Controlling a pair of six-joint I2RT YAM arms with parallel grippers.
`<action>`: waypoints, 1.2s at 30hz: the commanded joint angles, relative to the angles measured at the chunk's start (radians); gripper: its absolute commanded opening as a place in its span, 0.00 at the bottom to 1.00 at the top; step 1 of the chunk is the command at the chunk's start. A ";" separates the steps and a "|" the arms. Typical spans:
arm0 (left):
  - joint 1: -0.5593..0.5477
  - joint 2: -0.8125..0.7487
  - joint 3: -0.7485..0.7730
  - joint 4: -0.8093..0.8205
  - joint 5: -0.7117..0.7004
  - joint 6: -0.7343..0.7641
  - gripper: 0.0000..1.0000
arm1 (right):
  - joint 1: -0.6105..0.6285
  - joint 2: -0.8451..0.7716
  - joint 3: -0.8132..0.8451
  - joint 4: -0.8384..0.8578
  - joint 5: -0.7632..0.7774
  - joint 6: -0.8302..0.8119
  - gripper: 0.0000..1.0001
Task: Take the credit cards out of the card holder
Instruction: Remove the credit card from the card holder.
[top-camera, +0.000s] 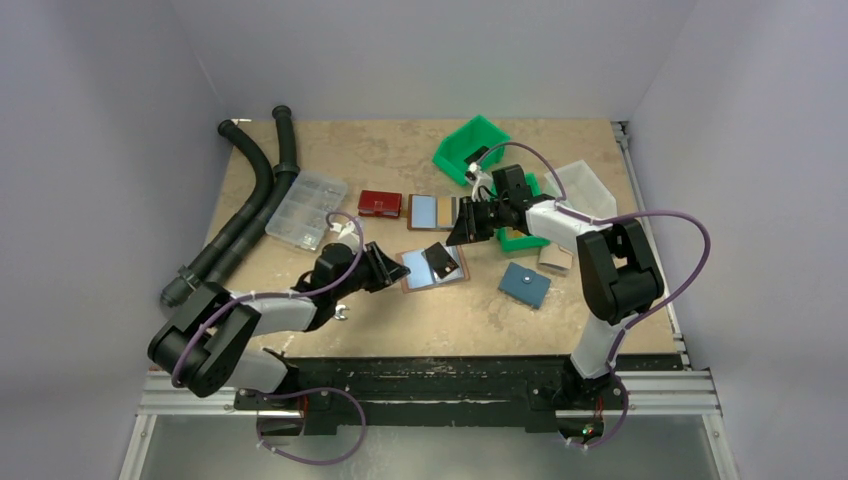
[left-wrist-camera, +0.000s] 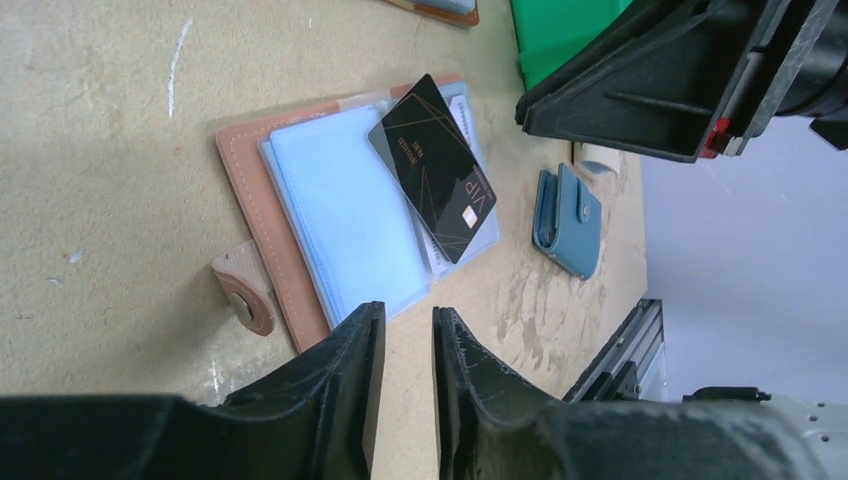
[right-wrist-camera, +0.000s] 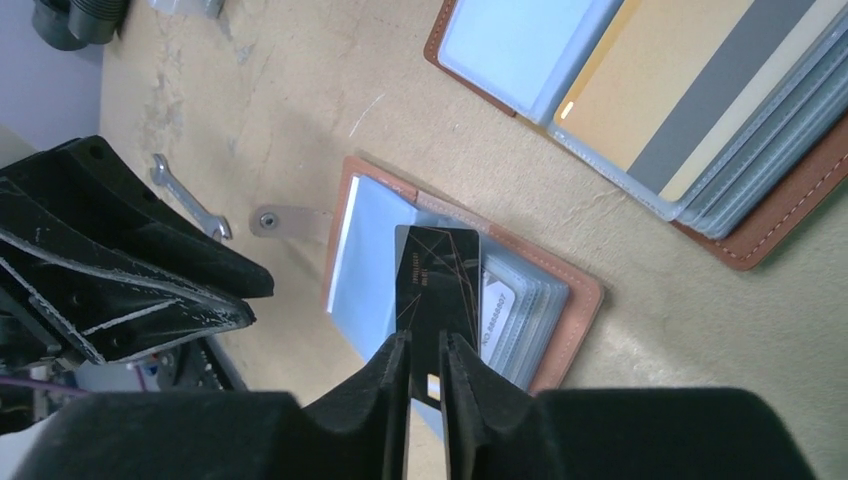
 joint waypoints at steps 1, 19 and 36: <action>0.000 0.063 0.048 0.103 0.058 0.001 0.24 | -0.006 -0.030 0.026 0.001 0.037 -0.071 0.28; -0.037 0.400 0.327 0.056 0.082 0.014 0.00 | -0.006 0.019 0.050 -0.049 0.106 -0.135 0.50; -0.062 0.523 0.385 0.024 0.058 0.011 0.00 | 0.008 0.053 0.081 -0.096 0.085 -0.157 0.53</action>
